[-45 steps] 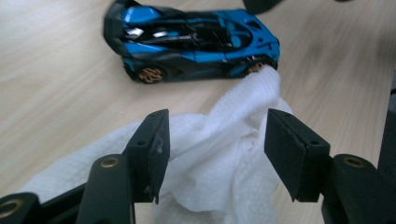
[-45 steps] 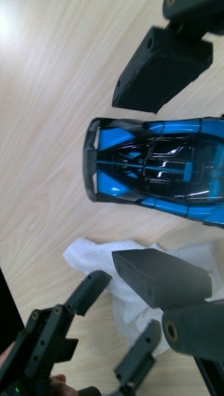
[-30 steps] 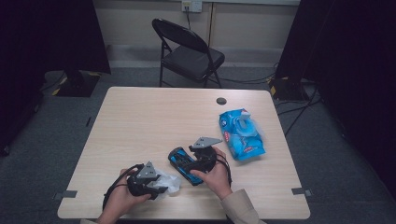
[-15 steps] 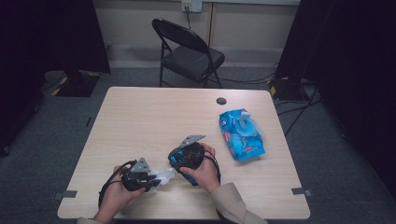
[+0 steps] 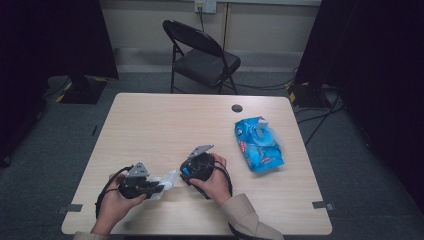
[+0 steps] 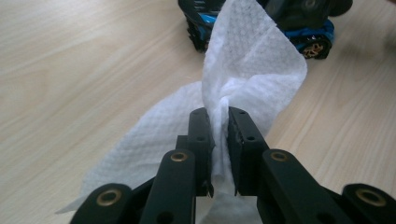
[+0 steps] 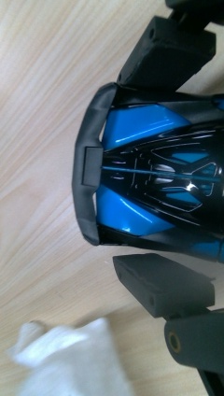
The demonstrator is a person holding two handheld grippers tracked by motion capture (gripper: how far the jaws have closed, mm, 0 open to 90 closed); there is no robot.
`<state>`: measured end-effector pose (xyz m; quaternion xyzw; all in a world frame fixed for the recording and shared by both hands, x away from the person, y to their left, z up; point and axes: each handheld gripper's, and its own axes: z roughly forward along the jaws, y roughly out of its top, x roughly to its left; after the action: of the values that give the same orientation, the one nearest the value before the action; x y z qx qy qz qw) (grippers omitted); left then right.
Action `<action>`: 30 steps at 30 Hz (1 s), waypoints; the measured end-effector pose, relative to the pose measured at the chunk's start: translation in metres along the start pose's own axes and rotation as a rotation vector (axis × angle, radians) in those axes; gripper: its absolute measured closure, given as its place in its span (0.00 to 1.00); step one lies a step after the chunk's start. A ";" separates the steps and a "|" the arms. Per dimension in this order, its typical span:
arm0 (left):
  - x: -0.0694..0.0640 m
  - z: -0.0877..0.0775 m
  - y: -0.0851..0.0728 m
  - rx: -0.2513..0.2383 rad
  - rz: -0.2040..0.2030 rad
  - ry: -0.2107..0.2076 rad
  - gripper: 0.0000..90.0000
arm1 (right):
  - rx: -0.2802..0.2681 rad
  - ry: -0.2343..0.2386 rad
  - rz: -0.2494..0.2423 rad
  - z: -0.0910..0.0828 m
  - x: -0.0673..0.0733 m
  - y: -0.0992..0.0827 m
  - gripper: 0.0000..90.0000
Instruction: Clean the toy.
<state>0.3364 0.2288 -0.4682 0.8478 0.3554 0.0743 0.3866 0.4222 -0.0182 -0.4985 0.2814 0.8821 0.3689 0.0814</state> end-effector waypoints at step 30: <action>0.008 -0.011 0.005 -0.060 -0.014 0.029 0.90 | -0.063 -0.021 0.021 -0.012 0.002 -0.004 0.28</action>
<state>0.3404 0.2383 -0.4588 0.8322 0.3643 0.0944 0.4072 0.4149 -0.0269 -0.4923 0.2919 0.8661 0.3945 0.0955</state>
